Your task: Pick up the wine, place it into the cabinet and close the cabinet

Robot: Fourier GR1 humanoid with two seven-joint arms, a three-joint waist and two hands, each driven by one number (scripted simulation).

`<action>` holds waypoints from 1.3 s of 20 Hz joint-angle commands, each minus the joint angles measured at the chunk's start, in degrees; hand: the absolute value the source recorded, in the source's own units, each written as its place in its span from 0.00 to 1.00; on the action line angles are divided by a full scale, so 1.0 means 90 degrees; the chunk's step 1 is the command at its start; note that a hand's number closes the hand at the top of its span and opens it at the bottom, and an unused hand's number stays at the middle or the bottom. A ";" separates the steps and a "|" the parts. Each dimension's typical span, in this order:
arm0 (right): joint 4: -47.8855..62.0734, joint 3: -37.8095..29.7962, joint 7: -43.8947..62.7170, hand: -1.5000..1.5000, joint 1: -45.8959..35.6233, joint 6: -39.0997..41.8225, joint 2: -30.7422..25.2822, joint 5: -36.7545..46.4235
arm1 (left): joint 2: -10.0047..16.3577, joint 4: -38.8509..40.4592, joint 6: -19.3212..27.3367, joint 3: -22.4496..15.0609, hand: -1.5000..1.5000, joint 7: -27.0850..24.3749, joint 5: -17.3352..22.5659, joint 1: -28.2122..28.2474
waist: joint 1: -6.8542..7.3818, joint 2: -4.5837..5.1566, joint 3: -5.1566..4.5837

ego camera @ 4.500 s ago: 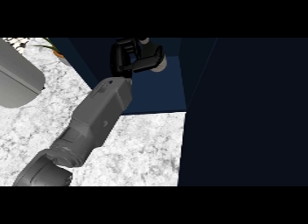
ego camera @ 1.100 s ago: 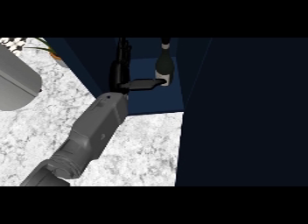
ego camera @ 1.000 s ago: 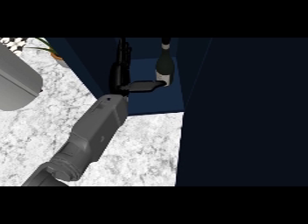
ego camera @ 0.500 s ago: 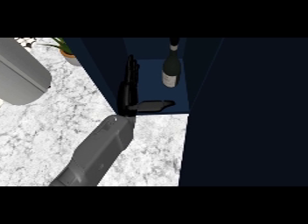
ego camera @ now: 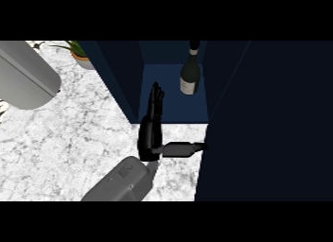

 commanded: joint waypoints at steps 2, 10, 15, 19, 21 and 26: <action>-0.0466 -0.0168 0.0566 0.00 -0.0330 -0.0226 -0.0072 -0.0031 | 0.0153 -0.1515 0.0387 -0.0332 0.00 0.0393 -0.0418 0.0796 | 0.0046 0.0001 -0.0001; -0.0552 -0.0369 0.0623 0.00 -0.0163 -0.0013 -0.0230 -0.0449 | 0.0671 -0.3066 0.1061 -0.0546 0.00 0.1107 -0.1132 0.1737 | 0.0016 0.0014 0.0000; -0.0378 -0.0203 -0.0228 0.00 0.0498 0.0316 -0.0164 -0.0474 | 0.1108 -0.4389 0.1035 -0.0851 0.00 0.1224 -0.1323 0.2553 | 0.0017 0.0013 0.0003; -0.0425 -0.0117 0.0369 0.00 0.0216 0.0291 -0.0157 -0.0788 | 0.1964 -0.5427 0.0825 -0.0813 0.00 0.1613 -0.1308 0.2881 | 0.0040 0.0007 0.0002; -0.0309 -0.0359 0.0304 1.00 0.0326 0.0435 -0.0191 -0.1200 | 0.1851 -0.5382 0.0756 -0.1146 0.00 0.1313 -0.1479 0.3233 | 0.0035 0.0013 0.0004; -0.0612 0.0158 0.0302 1.00 0.0818 0.0867 -0.0312 -0.0994 | 0.2740 -0.5827 -0.0284 -0.0761 0.00 0.1054 -0.1077 0.3978 | 0.0025 0.0007 0.0000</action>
